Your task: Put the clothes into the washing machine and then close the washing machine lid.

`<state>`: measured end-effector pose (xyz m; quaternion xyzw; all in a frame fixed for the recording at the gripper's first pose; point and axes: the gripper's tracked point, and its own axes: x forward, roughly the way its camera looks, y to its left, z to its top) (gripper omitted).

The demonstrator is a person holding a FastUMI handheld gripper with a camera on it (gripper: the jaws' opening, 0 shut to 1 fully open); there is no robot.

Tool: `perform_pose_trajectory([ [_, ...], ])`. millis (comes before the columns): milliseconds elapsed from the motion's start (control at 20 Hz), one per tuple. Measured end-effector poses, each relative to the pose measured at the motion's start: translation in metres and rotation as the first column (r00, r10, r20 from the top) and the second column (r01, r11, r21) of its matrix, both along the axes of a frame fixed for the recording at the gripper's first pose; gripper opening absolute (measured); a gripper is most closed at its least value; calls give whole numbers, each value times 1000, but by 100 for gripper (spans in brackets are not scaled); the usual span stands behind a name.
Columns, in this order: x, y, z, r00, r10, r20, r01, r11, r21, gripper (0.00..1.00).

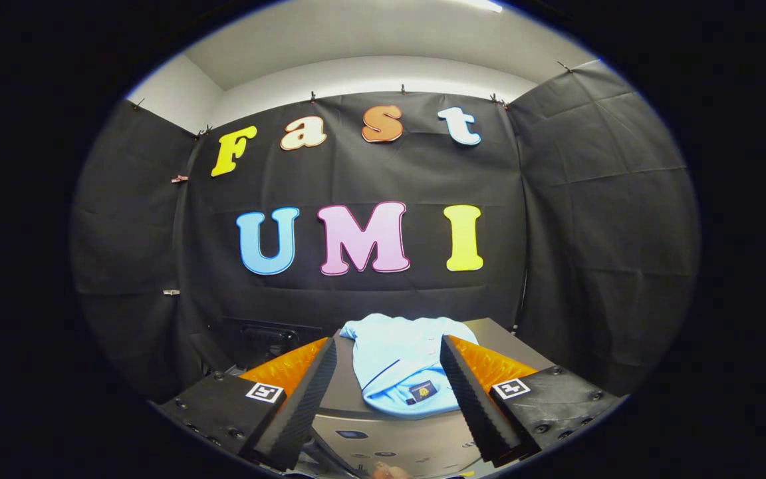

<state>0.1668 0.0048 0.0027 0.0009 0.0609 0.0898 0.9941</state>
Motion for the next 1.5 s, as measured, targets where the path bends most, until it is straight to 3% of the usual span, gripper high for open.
perform_pose_trajectory([
  [400,55,2,1,996,46,-70,-46,999,9,98],
  [1000,166,-6,-28,968,-14,-250,-36,980,-196,99],
  [1150,198,-14,-49,941,-57,-333,-15,977,-211,98],
  [1500,243,-40,-118,818,-137,-559,27,979,-201,99],
])
